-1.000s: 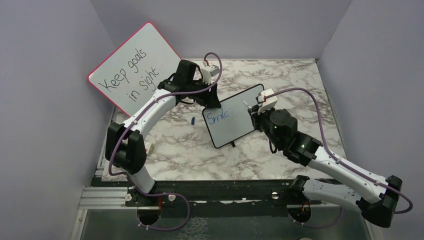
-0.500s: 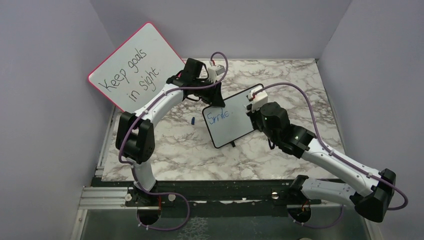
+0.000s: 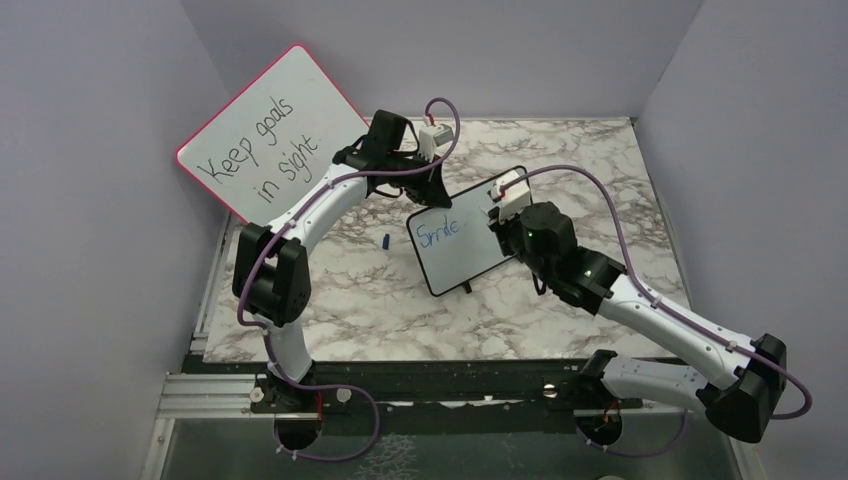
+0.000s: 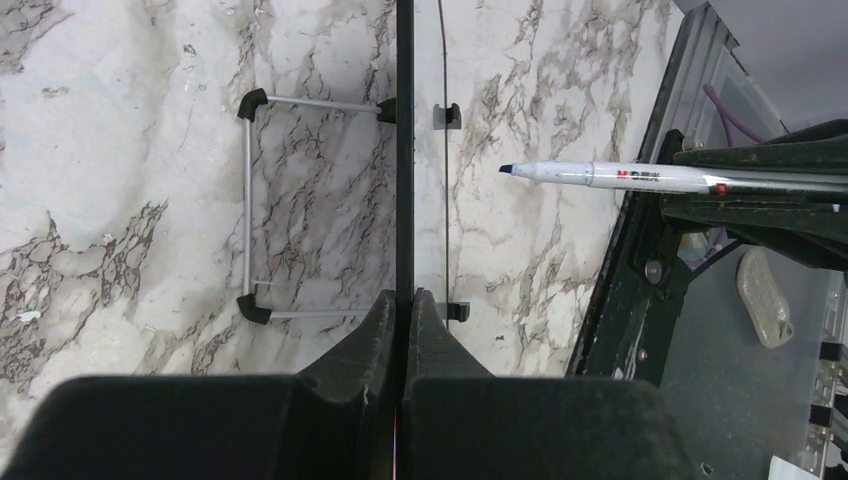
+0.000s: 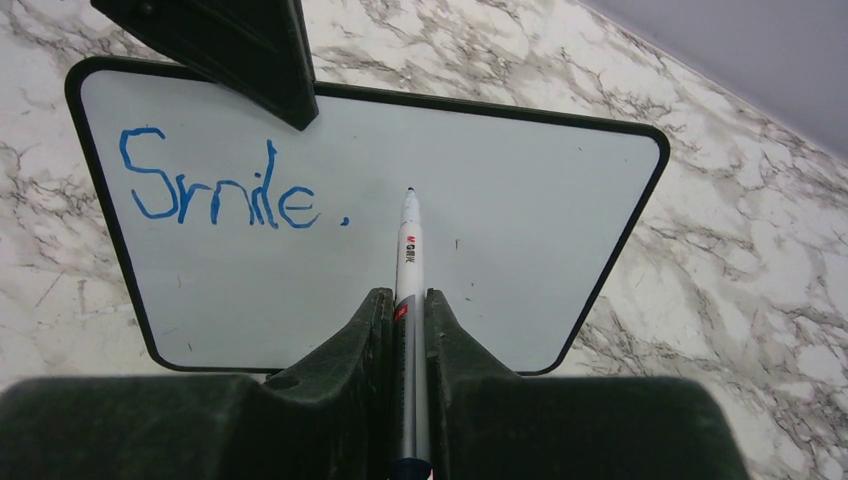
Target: Write a sentence on the whiteboard
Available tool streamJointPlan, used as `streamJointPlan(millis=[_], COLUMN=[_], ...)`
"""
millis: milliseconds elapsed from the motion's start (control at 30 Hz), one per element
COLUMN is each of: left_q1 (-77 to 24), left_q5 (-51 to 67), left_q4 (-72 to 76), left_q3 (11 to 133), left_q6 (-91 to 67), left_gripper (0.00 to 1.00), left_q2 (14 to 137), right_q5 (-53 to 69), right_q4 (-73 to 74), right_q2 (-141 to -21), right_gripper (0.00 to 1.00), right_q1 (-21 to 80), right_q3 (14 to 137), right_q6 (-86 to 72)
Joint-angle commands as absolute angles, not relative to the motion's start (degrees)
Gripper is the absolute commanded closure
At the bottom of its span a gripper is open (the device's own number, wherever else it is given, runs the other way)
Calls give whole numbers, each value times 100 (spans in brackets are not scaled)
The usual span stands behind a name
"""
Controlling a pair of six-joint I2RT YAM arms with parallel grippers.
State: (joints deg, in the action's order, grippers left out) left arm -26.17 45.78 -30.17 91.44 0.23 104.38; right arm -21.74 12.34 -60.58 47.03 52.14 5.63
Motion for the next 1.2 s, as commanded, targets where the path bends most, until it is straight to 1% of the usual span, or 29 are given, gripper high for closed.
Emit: streamJointPlan(millis=[0,167,533,1167], left_q1=[-2641,-2671,-2671,-2694], left_q5=[4781,4741,4664,4678], left_q4=[-3127,-3299,-3489,-3512], left_q3=[9061,8995,9160,9235], left_q6=[277,559,643,602], left_gripper=[100,100,100,100], left_q2=[10495,10455,10595,10659], right_q5=[-2079,-2137,-2129,-2200], right_q4=[860,695,54,-105], right_q2=[-6007,-5906,-5941,-6245], right_gripper=[99,99,99,99], right_q1=[4690,4692,4693,4689], right_q3=[4982,4737,4442,4493], right_q6=[651,603,606,626])
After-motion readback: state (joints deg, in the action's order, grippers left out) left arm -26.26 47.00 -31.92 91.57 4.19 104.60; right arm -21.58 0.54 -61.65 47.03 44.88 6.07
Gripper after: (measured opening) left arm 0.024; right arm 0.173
